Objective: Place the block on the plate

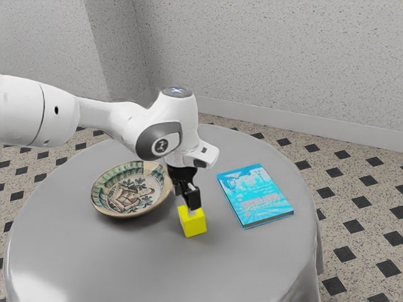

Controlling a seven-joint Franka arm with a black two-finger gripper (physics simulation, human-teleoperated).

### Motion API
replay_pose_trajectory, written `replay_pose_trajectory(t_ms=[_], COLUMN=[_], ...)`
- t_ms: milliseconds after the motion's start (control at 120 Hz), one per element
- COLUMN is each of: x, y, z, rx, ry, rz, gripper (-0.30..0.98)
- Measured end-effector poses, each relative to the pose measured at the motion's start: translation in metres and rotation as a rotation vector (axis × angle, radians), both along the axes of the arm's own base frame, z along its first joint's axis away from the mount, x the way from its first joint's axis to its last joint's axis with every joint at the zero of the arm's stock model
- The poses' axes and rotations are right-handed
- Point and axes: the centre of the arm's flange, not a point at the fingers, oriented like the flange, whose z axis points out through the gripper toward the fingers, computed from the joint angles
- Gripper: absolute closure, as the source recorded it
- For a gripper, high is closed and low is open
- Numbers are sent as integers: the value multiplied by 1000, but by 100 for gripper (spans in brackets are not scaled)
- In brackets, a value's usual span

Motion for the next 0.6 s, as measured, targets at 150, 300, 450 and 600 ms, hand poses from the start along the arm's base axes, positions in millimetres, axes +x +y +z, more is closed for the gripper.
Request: replay_pose_trajectory(t_ms=[150, 300, 450, 600], x=[8, 17, 23, 26], y=[5, 4, 5, 6], z=[-15, -24, -39, -50], rx=[-7, -17, -25, -32], ry=[4, -2, 3, 8], rz=[-24, -56, -80, -95], gripper=[0, 0, 0, 0])
